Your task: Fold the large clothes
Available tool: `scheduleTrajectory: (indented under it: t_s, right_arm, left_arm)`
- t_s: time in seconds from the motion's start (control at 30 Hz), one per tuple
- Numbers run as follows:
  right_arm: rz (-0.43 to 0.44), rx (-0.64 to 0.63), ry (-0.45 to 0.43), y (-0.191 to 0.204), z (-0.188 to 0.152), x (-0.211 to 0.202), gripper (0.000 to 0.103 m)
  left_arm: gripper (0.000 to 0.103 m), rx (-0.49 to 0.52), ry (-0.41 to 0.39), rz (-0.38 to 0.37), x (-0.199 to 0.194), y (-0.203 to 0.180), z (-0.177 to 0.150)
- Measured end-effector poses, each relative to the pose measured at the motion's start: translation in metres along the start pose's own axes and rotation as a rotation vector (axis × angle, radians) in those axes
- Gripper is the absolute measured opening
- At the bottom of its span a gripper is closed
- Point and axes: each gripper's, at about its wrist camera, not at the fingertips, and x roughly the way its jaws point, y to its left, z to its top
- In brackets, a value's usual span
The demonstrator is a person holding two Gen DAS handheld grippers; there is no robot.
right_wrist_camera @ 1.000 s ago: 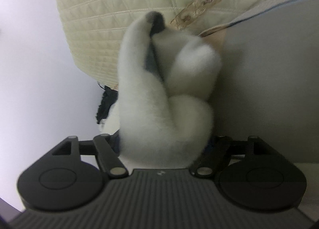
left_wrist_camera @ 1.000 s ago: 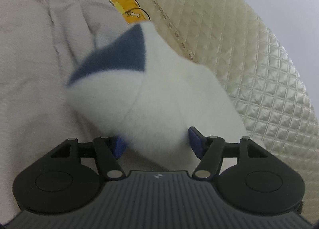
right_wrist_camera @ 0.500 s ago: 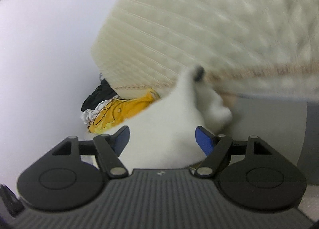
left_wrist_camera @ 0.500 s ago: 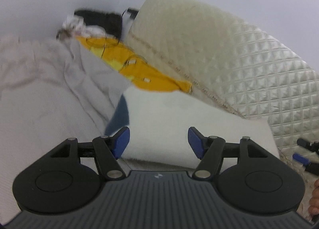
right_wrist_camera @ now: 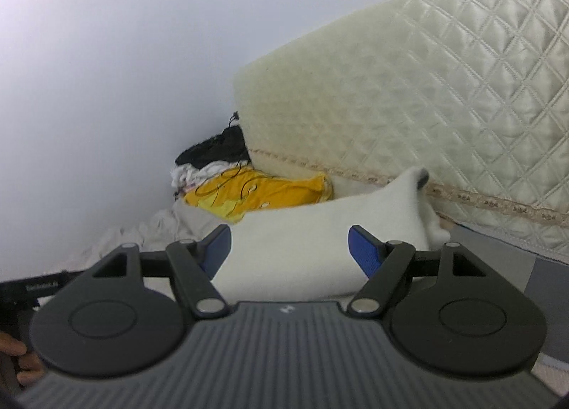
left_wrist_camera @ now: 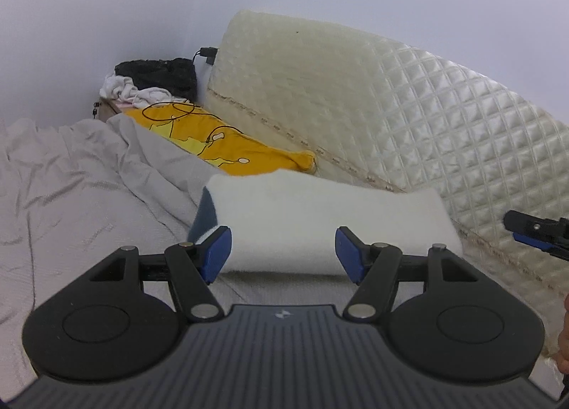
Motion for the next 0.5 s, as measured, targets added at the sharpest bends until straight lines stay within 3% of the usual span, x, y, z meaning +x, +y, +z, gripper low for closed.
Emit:
scheduleTrajectory:
  t_s: [0.27,0.5]
  right_arm:
    - [-0.016,-0.088,0.018,0.028,-0.024,-0.014,0.075]
    - [-0.028,-0.114,0.038,0.038,-0.04,-0.015,0.075]
  left_arm:
    - [0.07,0.092,-0.027,0.043,-0.024,-0.016,-0.019]
    - [0.071,0.086,-0.03,0.037,-0.028,-0.015,-0.03]
